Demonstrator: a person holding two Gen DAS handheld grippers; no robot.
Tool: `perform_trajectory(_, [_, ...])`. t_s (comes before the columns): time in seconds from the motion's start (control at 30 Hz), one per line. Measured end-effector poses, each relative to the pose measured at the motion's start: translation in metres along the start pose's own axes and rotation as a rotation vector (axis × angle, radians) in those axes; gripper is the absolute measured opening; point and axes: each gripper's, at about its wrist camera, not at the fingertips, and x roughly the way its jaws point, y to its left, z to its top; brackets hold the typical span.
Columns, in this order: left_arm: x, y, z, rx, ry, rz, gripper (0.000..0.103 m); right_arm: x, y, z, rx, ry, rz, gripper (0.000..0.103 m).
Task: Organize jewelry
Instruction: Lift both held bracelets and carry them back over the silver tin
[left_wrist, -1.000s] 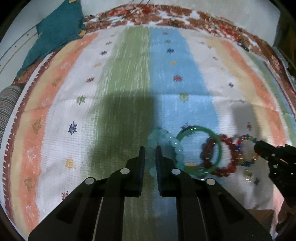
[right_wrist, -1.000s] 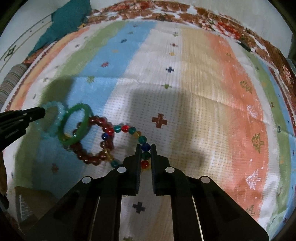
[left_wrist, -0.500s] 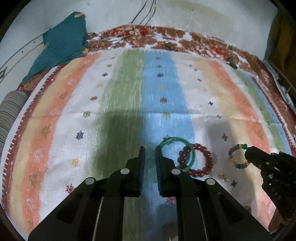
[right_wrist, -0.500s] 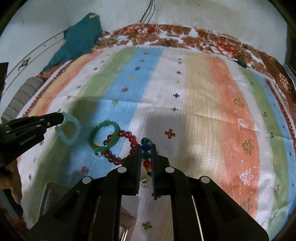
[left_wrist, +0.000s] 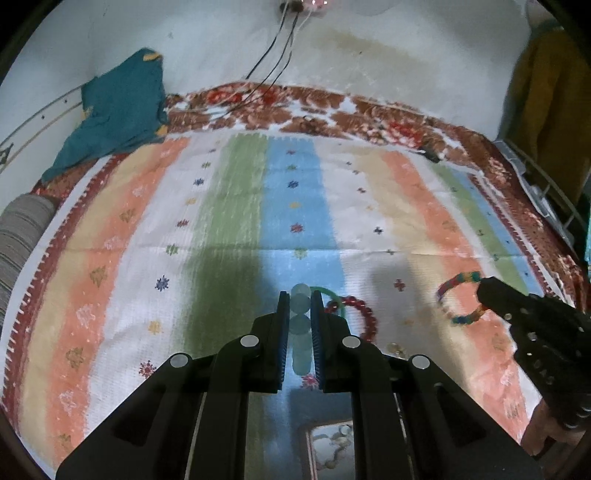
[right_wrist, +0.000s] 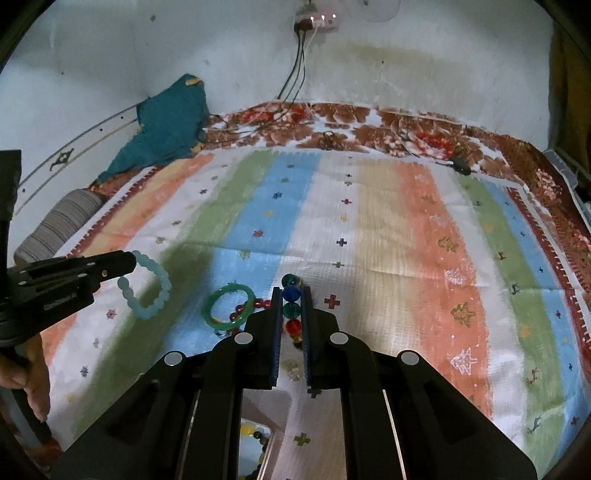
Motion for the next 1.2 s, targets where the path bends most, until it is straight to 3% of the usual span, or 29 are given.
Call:
perform_trajectory(0.7, [-0.059, -0.024, -0.025, 0.033, -0.039, -0.11, 0.011, -0.063, 0.021, -0.025, -0.038, -0.059, 0.103, 0.01])
perform_trajectory(0.97, [-0.072, -0.04, -0.044, 0.131, -0.01, -0.153, 0.011, -0.071, 0.032, -0.043, -0.07, 0.0, 0.168, 0.01])
perform_trajectory(1.2, [-0.081, -0.044, -0.053, 0.141, -0.003, -0.176, 0.011, -0.076, 0.038, -0.053, -0.084, 0.019, 0.183, 0.01])
